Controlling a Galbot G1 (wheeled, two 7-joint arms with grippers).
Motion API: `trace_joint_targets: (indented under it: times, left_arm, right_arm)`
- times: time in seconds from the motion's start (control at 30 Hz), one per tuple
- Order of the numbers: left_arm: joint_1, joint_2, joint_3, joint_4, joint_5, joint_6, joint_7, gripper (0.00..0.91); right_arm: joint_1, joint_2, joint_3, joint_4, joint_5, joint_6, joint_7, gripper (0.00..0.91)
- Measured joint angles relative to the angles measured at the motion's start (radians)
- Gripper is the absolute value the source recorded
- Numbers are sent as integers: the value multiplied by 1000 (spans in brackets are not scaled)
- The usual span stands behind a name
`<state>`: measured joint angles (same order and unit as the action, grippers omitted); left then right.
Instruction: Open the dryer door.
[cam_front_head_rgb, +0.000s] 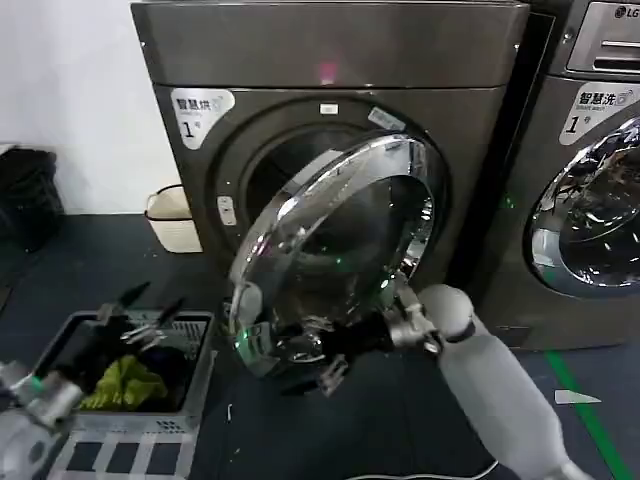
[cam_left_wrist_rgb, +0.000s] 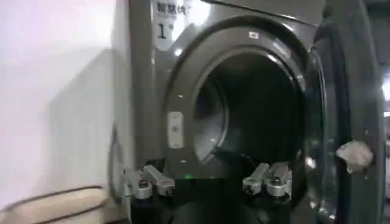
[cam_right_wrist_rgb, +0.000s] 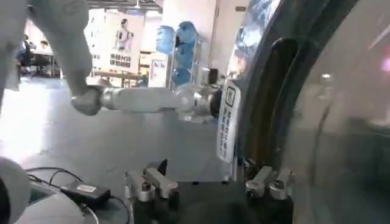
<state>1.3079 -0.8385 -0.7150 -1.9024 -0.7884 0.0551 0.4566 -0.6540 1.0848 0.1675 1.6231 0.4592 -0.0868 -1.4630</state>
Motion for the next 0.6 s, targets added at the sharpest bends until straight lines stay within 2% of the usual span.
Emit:
trace_joint_targets:
  times: [0.23,0.33,0.4,0.6]
  left_arm:
    - [-181,97,244,93,-99,-32,2,907]
    - [-268,121,342,122,-123,-28,7,907]
    - [-314,126,395,126,-110,-21,6,907]
    - [-415,124,531,94,-109,-1,17,907]
  right_arm:
    - [-143,-58,147,74,27,17,0,907]
    - [-209,-66,265,71,-8,47,0,907]
    - [-259,-63,359,60,1,53,1,907]
    - [-377,-42,649,42,68,8,25,907]
